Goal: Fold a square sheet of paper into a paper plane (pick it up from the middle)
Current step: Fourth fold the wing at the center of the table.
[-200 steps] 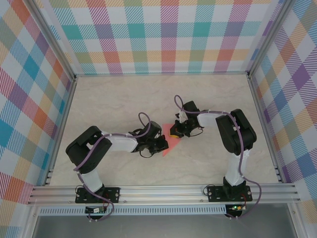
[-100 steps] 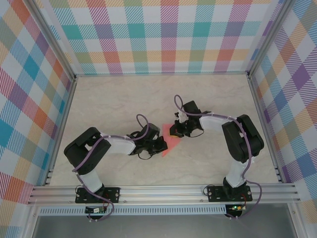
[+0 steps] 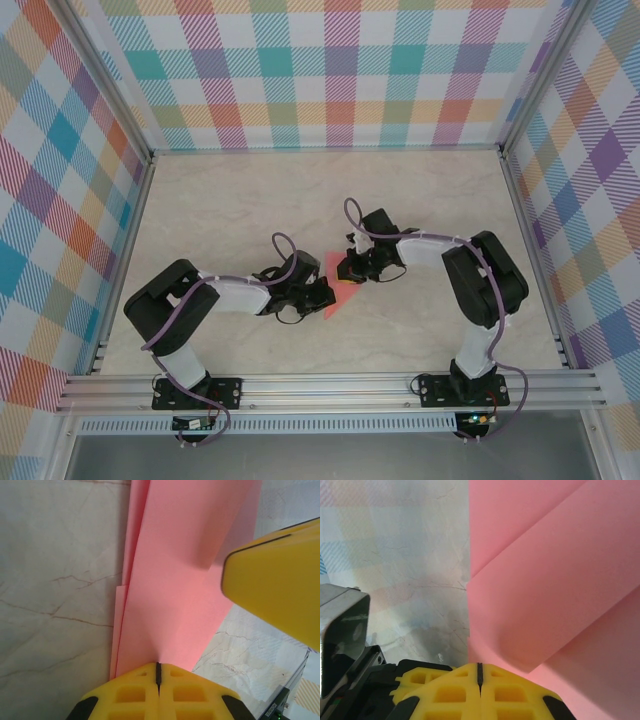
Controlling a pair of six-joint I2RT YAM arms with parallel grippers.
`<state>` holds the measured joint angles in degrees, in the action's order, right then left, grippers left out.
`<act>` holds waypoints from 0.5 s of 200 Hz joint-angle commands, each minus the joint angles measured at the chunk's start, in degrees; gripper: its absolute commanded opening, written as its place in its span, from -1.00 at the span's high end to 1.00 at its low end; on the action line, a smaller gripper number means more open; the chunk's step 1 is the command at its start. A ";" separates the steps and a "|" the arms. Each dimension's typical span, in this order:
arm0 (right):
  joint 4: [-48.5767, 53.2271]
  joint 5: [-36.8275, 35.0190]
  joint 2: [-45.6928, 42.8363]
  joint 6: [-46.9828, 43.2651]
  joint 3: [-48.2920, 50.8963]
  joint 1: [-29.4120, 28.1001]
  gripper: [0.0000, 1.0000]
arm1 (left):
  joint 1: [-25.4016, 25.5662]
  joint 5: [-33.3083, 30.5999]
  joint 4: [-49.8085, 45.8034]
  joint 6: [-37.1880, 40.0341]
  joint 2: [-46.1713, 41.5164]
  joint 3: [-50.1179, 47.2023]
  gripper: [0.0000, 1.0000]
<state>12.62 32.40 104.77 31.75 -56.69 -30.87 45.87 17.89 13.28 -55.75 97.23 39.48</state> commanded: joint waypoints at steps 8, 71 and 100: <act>-1.31 0.47 1.92 1.17 -1.31 -0.61 1.00 | -0.27 -0.49 -4.76 0.02 0.03 -1.08 1.00; -1.57 -0.25 4.41 1.70 -1.85 -0.70 1.00 | -0.32 0.20 -3.87 -0.15 0.59 -1.00 1.00; -0.56 -1.94 4.92 1.33 -1.81 -0.70 1.00 | -0.29 0.60 -4.04 0.02 0.12 -0.61 1.00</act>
<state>11.62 32.14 108.31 33.06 -57.23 -31.20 45.87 17.96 13.32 -55.75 97.23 39.48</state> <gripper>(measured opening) 0.043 0.038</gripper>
